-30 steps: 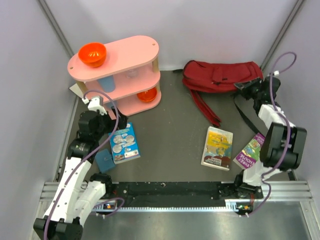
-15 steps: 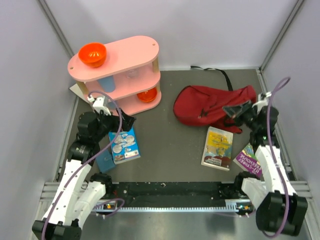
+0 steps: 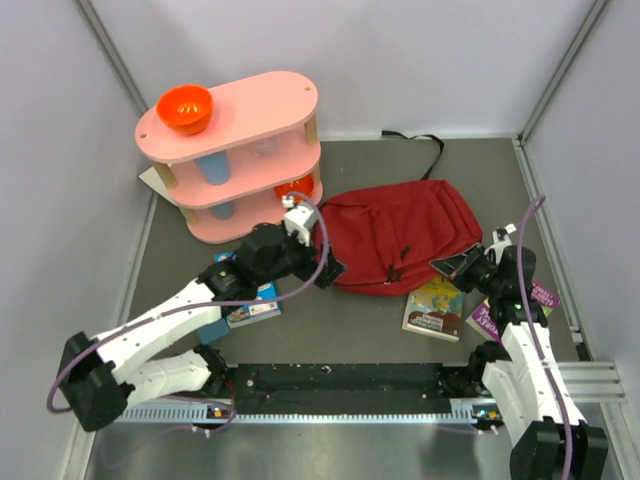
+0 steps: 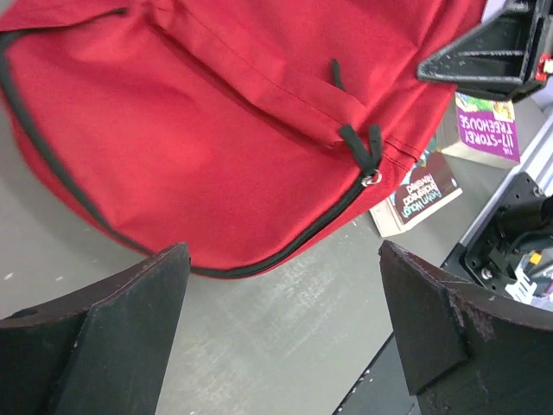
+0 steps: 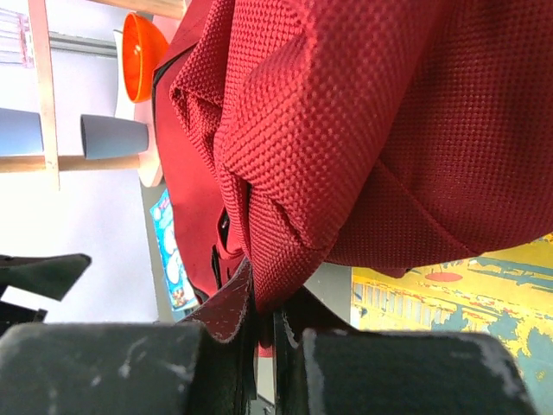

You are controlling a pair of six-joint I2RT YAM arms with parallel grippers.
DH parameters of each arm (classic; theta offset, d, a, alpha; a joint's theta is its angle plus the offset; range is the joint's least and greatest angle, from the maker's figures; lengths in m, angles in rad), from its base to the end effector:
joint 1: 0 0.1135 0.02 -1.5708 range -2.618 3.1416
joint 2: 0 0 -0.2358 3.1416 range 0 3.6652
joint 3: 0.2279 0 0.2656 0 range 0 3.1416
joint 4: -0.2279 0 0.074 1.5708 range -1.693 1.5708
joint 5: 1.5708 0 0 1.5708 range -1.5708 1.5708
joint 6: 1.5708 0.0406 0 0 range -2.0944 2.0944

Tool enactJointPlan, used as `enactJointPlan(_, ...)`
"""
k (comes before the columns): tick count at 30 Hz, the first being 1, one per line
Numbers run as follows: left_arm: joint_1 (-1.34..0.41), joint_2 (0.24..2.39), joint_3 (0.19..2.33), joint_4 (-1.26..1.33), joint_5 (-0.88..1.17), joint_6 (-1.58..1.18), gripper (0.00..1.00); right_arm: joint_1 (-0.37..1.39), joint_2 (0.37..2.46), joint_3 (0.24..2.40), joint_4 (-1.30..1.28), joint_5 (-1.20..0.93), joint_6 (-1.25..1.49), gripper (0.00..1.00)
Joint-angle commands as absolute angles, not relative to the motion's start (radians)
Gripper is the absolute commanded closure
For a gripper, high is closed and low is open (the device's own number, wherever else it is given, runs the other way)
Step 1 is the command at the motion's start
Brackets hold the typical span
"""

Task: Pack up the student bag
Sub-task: Move the student bag to the center of the board.

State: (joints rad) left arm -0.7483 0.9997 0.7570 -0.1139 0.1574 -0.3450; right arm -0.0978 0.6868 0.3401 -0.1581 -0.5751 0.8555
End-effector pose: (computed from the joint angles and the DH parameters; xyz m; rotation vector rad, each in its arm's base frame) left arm 0.1899 -0.1850 0.2681 0.5136 1.9592 -0.8665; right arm 0.1972 0.0028 0.1793 0.6461 2.0599 1.0484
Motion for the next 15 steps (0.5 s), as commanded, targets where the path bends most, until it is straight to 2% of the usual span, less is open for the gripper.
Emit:
enactJointPlan(1,-0.866,1.106,0.853,-0.008,0.026,-0.382,0.06,-0.087,0.655,0.336,-0.15,-0.574,0.839,1.0)
enactJointPlan(9,-1.017,1.359,0.975,0.04,-0.034,-0.554,0.13,-0.087,0.638,0.27,-0.114,-0.563,0.868,1.0)
enactJointPlan(13,-1.043,1.445,1.035,0.006,-0.044,-0.583,0.26,-0.087,0.637,0.262,-0.11,-0.563,0.876,1.0)
enactJointPlan(15,-1.045,1.486,1.066,-0.029,-0.044,-0.584,0.29,-0.087,0.635,0.267,-0.117,-0.563,0.874,1.0)
